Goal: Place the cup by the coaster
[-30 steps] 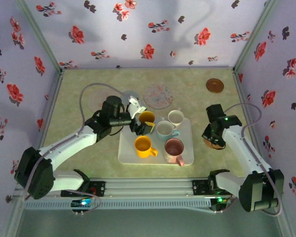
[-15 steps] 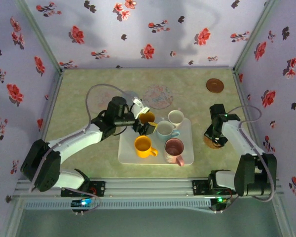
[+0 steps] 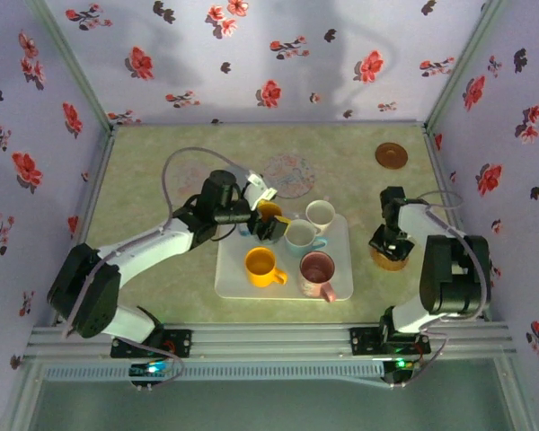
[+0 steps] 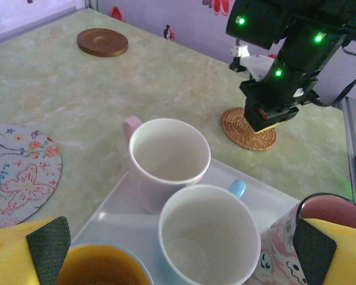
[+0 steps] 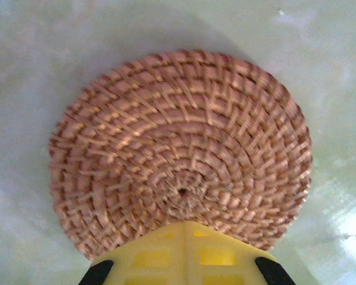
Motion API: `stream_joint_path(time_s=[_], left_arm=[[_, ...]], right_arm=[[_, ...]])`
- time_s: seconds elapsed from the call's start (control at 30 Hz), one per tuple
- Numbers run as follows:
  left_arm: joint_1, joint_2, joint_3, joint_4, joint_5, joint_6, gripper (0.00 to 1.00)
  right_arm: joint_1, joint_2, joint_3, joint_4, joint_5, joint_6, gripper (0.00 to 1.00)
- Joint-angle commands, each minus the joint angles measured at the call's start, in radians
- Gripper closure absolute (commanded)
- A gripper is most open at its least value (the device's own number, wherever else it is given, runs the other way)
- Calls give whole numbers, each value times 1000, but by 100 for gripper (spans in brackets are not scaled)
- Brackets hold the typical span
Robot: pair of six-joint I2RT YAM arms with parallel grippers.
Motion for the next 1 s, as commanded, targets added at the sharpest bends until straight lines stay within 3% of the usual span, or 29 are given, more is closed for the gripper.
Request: stream_joint_path(time_s=[0.0,0.47,0.97], left_arm=[[-7,16,38,22,-8,-10,0],[-7,21,59,-27,-11,18,0],[4,44,159,-132,-54,50,1]], right_arm=[[-6,40,37,20,-4,-41,100],[-2,170,148,62,-92,-106,100],[27,336,393,42,-139,-185,100]])
